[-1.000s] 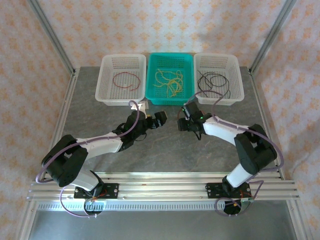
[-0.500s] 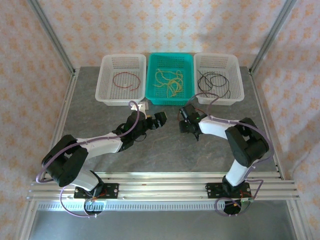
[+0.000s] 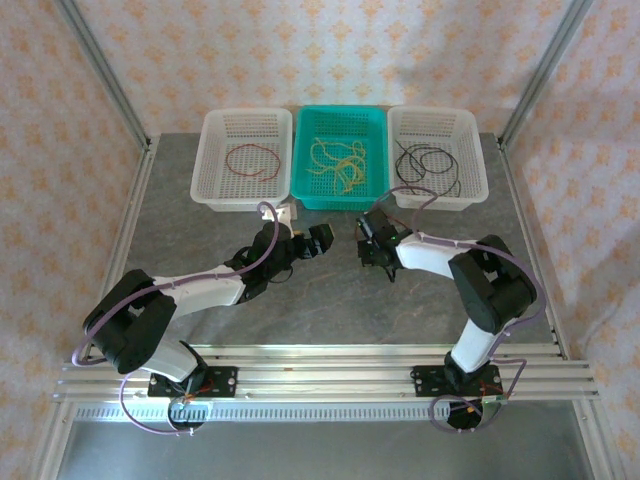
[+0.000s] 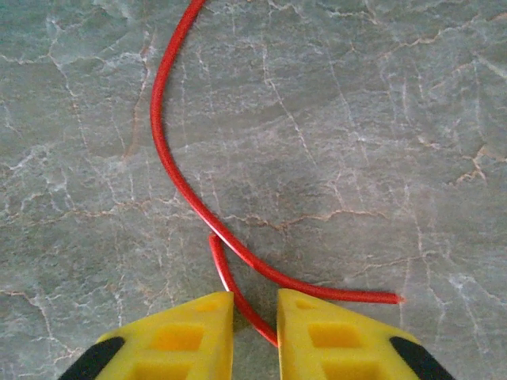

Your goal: Untangle the cables

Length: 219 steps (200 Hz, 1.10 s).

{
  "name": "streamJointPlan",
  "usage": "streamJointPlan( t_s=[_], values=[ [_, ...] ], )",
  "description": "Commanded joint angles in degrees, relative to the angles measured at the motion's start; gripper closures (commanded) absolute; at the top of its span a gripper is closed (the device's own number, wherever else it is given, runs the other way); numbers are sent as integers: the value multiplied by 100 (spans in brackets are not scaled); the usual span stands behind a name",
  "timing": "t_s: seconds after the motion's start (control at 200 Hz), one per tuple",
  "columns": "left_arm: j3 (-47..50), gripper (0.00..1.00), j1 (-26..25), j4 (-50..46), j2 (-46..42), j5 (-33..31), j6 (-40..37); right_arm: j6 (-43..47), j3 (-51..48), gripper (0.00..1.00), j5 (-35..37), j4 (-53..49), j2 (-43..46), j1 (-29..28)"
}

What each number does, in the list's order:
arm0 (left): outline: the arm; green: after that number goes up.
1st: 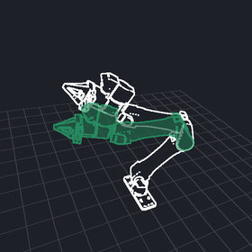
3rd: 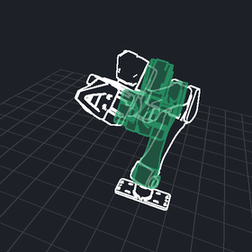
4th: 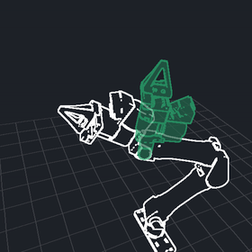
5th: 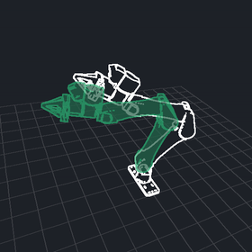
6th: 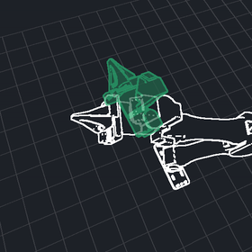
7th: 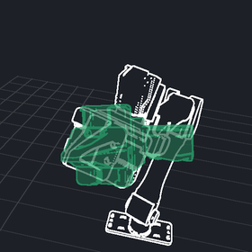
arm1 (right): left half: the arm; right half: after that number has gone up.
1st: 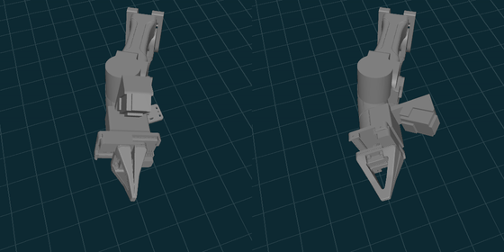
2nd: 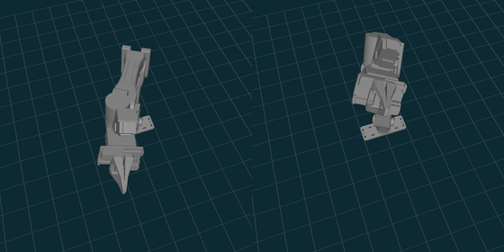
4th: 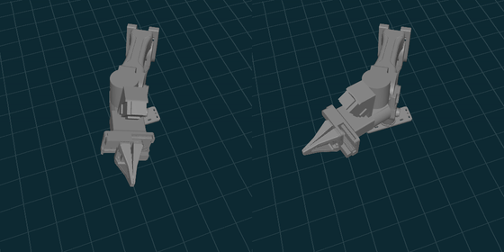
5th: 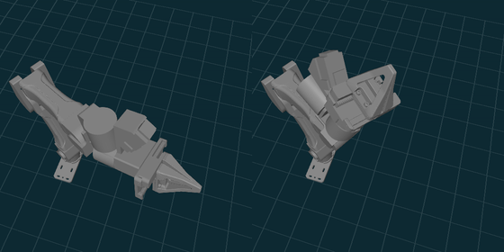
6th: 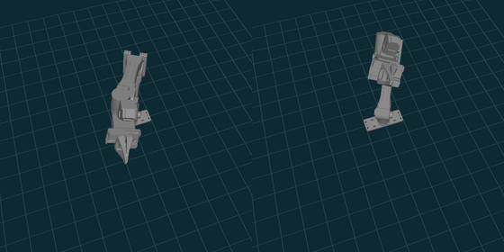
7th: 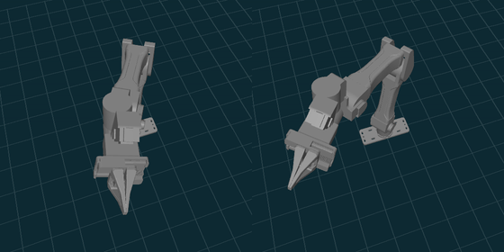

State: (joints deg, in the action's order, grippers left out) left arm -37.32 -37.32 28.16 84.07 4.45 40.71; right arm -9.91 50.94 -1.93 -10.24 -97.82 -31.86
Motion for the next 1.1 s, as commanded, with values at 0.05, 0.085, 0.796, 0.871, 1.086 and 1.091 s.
streamJointPlan(
  t_s=[0.05, 0.085, 0.796, 0.871, 1.086, 1.091],
  values=[
    [-35, 1, 104, 119, -124, 91, 73, -148, -257, 92, 246, -86, 213, 39],
    [-31, 1, 115, 118, -128, 96, 78, -185, -273, 94, 238, -75, 251, 39],
    [-29, 2, 209, 207, -119, 552, -46, -1384, -108, 100, -17, -332, 1740, 37],
    [-56, 2, 162, 145, -132, 615, -210, -1504, -38, 99, 387, -653, 1580, 48],
    [-314, 2, -255, -223, 21, 439, -677, -2063, -300, 87, 334, -432, 1388, 344],
    [-321, 2, -270, -223, 26, 437, -678, -2078, -306, 87, 316, -421, 1379, 359]
  ],
)
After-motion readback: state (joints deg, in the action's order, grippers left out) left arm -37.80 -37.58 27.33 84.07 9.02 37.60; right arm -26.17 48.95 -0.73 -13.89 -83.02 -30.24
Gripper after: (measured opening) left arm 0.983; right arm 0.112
